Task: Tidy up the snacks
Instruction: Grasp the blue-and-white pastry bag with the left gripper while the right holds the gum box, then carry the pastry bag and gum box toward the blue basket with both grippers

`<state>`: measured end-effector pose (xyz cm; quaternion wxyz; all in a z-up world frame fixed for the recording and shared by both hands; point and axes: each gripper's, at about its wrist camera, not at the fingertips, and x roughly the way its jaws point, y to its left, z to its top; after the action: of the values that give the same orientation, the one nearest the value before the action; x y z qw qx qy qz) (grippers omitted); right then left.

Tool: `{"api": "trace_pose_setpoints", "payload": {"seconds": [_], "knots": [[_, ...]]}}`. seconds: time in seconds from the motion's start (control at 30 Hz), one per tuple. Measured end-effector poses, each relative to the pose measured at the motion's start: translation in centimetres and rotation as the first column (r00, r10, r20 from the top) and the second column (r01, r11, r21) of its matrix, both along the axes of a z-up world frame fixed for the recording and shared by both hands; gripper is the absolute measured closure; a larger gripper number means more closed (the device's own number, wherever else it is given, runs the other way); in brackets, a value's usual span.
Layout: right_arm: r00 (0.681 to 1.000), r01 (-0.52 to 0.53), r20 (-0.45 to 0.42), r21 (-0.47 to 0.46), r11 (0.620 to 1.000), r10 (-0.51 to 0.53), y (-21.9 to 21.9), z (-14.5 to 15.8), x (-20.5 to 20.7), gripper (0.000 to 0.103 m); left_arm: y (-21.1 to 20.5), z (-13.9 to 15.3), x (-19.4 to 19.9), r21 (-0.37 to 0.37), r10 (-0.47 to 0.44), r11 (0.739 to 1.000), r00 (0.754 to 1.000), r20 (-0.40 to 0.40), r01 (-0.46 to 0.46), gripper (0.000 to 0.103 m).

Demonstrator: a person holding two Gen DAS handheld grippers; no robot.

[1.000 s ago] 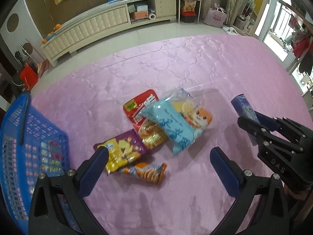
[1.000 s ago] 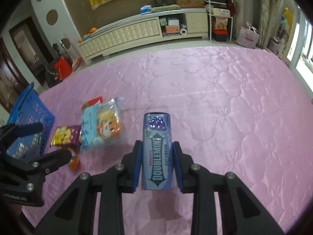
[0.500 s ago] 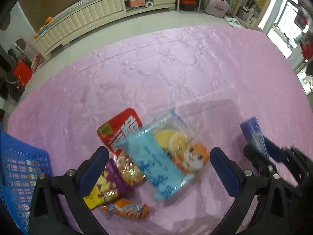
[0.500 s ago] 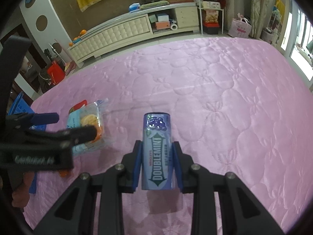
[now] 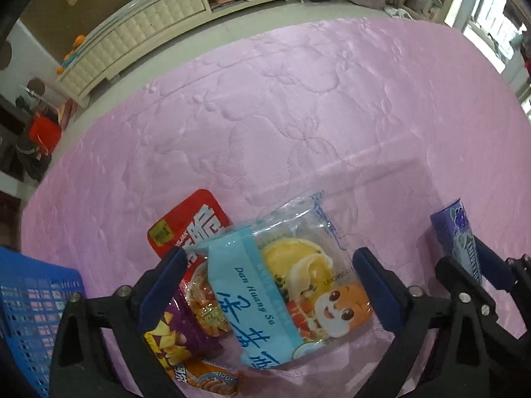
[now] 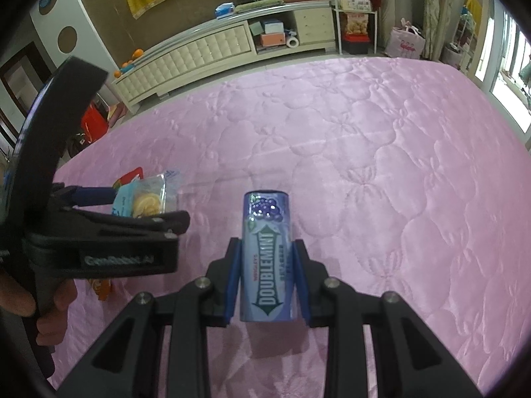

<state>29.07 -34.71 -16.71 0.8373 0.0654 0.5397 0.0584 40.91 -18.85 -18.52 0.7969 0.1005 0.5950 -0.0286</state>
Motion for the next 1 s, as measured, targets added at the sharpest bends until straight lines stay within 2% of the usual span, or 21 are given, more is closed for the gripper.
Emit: {"api": "trace_pose_setpoints", "payload": {"seconds": [0.03, 0.07, 0.1, 0.37, 0.63, 0.8, 1.0], "knots": [[1.000, -0.004, -0.002, -0.003, 1.000, 0.004, 0.1, -0.1, 0.0, 0.069, 0.0, 0.0, -0.2, -0.003, -0.003, 1.000, 1.000, 0.003, 0.003, 0.017], [1.000, -0.007, -0.004, -0.005, 1.000, 0.007, 0.2, -0.2, 0.0, 0.069, 0.0, 0.0, -0.5, -0.037, -0.009, 0.999, 1.000, -0.010, 0.008, 0.035], [1.000, -0.011, -0.004, -0.009, 1.000, 0.011, 0.4, -0.3, 0.0, 0.069, 0.0, -0.1, -1.2, -0.044, -0.001, 0.999, 1.000, -0.017, 0.001, 0.037], [0.997, -0.067, 0.021, -0.073, 0.995, 0.069, 2.3, 1.0, -1.5, 0.069, 1.4, 0.5, -5.2, -0.100, -0.016, 0.995, 1.000, 0.016, 0.018, 0.039], [0.998, -0.052, 0.037, -0.057, 0.997, 0.054, 3.0, 2.8, -3.6, 0.069, 2.7, 3.7, -8.8, -0.122, -0.056, 0.990, 0.994, 0.093, 0.068, 0.040], [0.996, -0.050, 0.067, -0.065, 0.997, 0.054, 4.2, 5.2, -4.5, 0.069, 4.2, 6.3, -11.1, -0.146, -0.039, 0.987, 0.989, 0.142, 0.060, 0.040], [0.987, -0.081, 0.135, -0.088, 0.993, 0.093, 6.9, 9.7, -5.2, 0.069, 7.2, 9.7, -13.6, -0.183, 0.000, 0.982, 0.980, 0.201, 0.038, 0.040]]}}
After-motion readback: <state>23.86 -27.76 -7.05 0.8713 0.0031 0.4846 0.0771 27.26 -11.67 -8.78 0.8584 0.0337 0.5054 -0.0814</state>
